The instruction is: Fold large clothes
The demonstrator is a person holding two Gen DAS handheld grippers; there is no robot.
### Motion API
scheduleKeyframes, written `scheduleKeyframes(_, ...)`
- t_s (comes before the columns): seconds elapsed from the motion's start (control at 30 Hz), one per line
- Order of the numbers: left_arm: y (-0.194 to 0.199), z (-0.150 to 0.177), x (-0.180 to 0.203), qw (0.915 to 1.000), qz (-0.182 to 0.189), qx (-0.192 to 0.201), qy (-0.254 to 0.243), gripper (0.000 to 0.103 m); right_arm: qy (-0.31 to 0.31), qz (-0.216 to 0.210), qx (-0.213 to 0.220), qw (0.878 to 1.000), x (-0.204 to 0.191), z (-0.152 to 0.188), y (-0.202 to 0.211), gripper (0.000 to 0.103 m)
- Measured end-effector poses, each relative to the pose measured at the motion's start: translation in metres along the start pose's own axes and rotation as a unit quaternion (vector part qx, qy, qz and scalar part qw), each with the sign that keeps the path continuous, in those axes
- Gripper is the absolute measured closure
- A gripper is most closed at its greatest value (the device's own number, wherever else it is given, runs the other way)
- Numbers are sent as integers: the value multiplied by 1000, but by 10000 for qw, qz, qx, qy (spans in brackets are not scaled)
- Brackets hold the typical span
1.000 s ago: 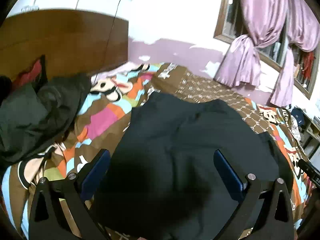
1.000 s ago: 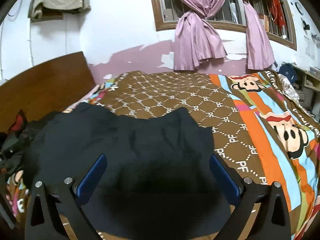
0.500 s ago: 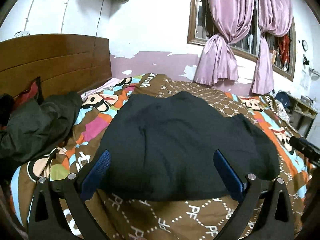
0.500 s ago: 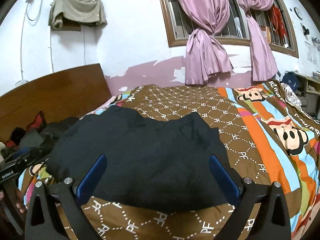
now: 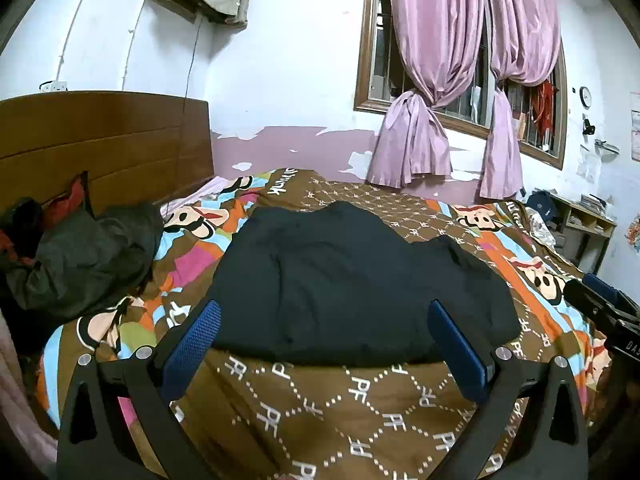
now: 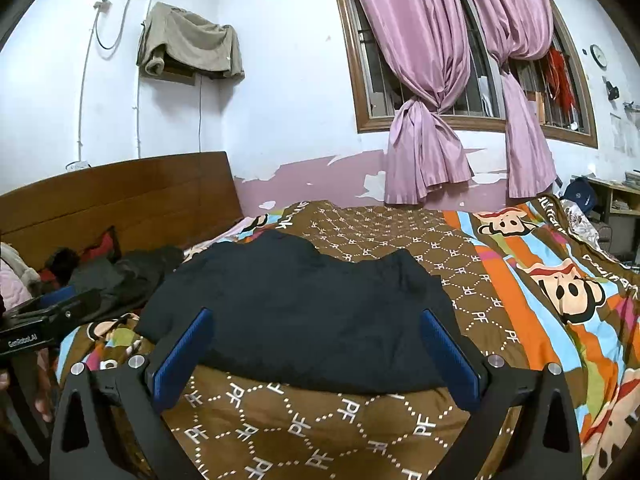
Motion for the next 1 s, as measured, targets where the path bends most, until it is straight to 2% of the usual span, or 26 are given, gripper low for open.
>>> scheduleKeyframes(0.43,48,20,-1,9997,211,83,-42,2,303,-6,253,9992,-25,19,43,0)
scheduleKeyframes(0.63,59,35,-4,9999,-24,-78,-108,2,528,125,319,9980,-31,32,53,0)
scheduleKeyframes(1.0,64,61,-5,9997,-59,-161,-193,2,552,167,179,9982,-33,48,52,0)
Point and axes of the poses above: each gripper's, at about its wrist camera, not at the fingertips, and y roughly against the way its jaws point, x to its right, z to its underside, the point moved 5 cm from there along -y, roughly the way its jaws point, and after that the axes turned 13 degrees about x, right-handed, at the moved point
